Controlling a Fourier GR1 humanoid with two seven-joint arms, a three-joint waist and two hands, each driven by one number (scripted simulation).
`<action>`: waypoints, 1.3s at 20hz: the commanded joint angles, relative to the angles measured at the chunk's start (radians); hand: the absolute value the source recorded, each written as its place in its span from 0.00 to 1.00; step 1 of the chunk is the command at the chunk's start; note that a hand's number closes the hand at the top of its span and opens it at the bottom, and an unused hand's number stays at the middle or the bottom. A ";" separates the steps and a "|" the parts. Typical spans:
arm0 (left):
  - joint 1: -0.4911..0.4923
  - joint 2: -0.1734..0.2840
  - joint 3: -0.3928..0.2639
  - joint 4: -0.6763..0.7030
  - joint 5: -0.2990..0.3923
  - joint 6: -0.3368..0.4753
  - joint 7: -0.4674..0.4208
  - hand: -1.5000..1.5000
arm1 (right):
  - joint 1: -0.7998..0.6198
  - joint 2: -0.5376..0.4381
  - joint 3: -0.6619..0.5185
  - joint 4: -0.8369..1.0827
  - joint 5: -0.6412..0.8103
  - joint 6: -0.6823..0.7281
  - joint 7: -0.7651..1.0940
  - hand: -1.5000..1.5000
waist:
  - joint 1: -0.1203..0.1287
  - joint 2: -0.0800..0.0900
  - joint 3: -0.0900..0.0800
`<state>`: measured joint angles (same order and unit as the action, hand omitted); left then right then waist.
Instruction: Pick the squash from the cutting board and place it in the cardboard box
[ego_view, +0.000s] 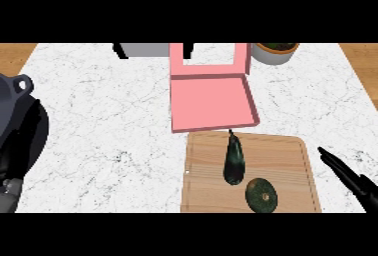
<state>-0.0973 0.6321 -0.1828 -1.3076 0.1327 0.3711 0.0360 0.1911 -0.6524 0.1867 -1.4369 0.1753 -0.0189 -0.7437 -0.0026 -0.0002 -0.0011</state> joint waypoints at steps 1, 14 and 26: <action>0.003 -0.033 -0.016 -0.006 -0.030 0.021 -0.001 0.50 | -0.026 -0.087 0.040 -0.085 0.131 0.006 0.167 0.00 | 0.003 -0.001 -0.001; 0.027 -0.037 0.022 -0.077 -0.060 -0.017 0.053 0.50 | -0.222 -0.048 0.205 -0.257 0.312 0.341 0.687 0.00 | 0.015 -0.001 0.001; -0.009 -0.102 0.148 0.034 -0.146 -0.115 0.000 0.50 | -0.157 0.127 0.251 -0.250 0.557 0.352 0.733 0.00 | 0.000 -0.001 0.001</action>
<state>-0.0998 0.5376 -0.0757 -1.2962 0.0021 0.2967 0.0498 -0.0095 -0.5624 0.4211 -1.6475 0.6749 0.3168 -0.0404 0.0008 -0.0003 -0.0001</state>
